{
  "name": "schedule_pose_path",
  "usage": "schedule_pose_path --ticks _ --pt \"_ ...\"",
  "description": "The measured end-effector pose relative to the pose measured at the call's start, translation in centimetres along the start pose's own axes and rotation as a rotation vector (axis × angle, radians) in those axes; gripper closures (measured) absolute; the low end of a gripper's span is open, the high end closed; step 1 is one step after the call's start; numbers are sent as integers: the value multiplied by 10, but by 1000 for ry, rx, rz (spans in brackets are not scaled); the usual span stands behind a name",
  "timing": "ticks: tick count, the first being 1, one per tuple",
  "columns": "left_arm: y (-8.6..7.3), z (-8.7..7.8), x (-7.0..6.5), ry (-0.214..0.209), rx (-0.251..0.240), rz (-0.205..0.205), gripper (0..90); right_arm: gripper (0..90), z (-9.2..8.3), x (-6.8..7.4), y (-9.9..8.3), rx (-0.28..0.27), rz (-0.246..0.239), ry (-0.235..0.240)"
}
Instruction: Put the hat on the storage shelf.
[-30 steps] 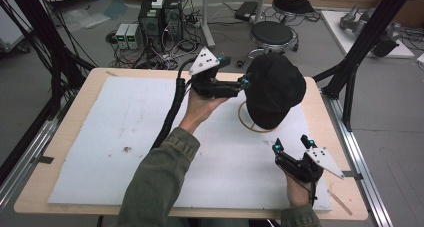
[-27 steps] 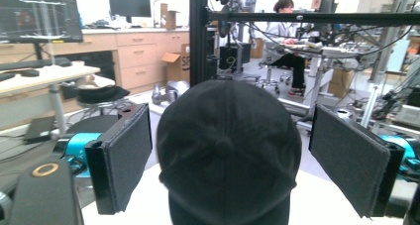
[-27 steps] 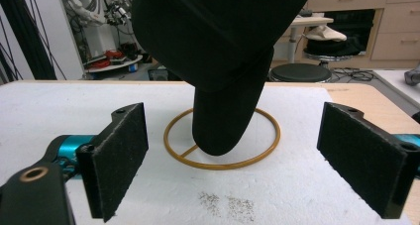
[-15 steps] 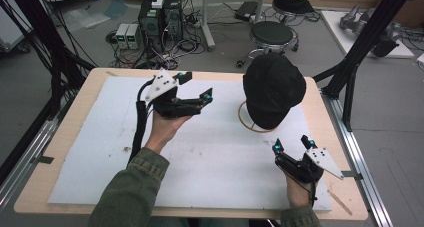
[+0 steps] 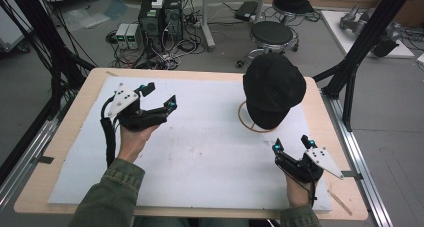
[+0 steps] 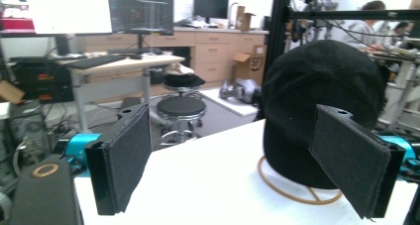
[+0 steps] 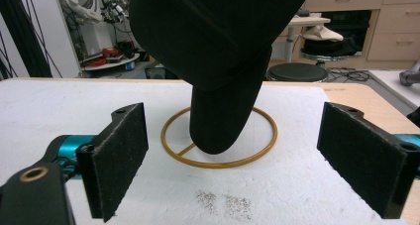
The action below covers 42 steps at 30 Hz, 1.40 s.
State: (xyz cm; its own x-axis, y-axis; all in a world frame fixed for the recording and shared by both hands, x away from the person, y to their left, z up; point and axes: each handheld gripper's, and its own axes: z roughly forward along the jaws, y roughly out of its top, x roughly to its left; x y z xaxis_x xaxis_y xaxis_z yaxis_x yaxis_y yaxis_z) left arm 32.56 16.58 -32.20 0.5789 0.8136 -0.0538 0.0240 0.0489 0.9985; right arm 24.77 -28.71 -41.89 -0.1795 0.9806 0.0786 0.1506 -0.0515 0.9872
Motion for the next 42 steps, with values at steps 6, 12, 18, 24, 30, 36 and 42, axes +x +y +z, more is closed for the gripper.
schedule_pose_path --ticks 6,12,18,24,30,36,42 --pt "-12 -27 11 63 -14 -1 171 111 1 0 0 1 -4 2" --pt "-35 -58 29 150 -18 -49 171 111 0 0 0 4 -1 -1" --pt "-59 -91 47 247 -6 -77 172 111 1 0 -1 4 -5 -6" --pt "-78 -117 58 327 -3 -115 175 111 1 0 -1 10 0 -9" --pt "-88 -132 63 393 15 -106 178 111 1 1 -2 15 -7 -13" --pt "-93 -144 64 477 36 -82 177 111 1 1 -2 16 -7 -19" --pt "-98 -151 63 524 54 -96 176 111 1 1 -2 18 -9 -16"
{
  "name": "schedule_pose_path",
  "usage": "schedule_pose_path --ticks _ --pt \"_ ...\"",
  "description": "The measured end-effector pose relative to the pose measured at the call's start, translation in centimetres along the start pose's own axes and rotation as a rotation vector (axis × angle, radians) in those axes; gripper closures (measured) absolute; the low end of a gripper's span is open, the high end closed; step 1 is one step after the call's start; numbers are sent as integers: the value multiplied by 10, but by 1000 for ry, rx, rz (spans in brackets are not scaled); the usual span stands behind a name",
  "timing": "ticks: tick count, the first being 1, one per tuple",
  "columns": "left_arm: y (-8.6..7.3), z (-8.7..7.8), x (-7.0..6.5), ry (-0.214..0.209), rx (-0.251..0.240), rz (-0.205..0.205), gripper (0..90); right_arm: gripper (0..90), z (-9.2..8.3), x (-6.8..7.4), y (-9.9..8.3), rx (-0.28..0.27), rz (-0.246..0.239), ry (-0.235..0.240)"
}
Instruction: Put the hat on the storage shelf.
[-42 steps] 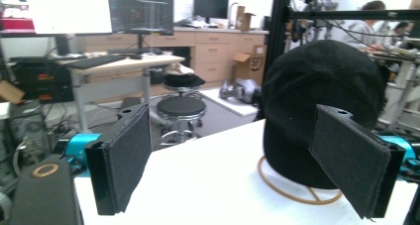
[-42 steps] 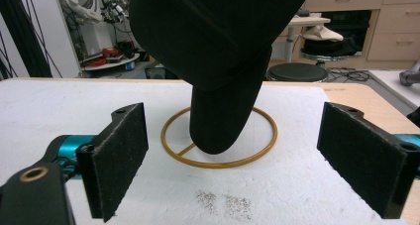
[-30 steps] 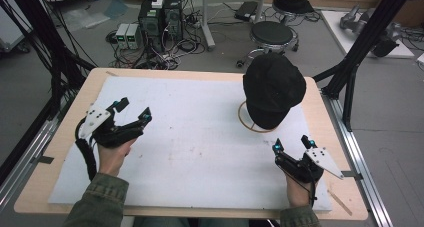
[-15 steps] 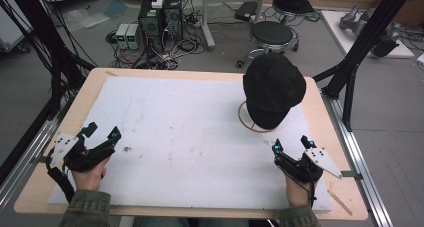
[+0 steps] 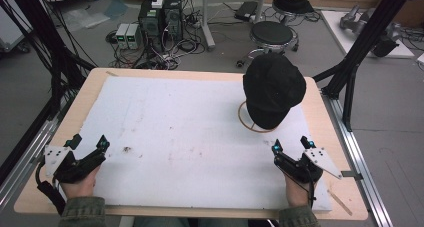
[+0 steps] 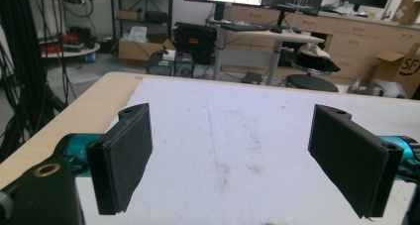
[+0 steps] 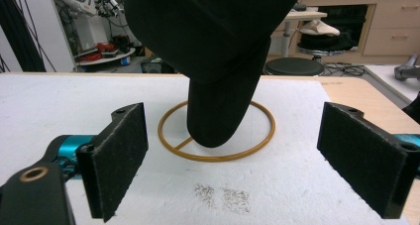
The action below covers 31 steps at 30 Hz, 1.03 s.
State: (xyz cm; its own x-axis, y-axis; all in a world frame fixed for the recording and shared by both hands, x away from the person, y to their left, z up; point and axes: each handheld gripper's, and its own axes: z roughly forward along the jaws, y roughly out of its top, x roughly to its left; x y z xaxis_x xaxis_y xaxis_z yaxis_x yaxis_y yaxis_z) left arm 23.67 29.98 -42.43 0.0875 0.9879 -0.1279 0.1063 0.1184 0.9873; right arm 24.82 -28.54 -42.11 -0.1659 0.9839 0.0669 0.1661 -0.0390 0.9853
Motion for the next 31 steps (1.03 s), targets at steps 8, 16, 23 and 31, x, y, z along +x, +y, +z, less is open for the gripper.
schedule_pose_path --ticks 8,16,23,31 --pt "0 -7 1 -6 -13 -16 176 111 -1 0 0 3 6 2" --pt "-2 -7 2 -14 -4 -23 176 111 -1 0 0 4 3 3" --pt "-5 -7 3 -43 -6 -43 179 111 0 0 -1 9 -1 13" --pt "-6 -7 2 -49 -4 -38 179 111 1 1 -1 15 -3 17"
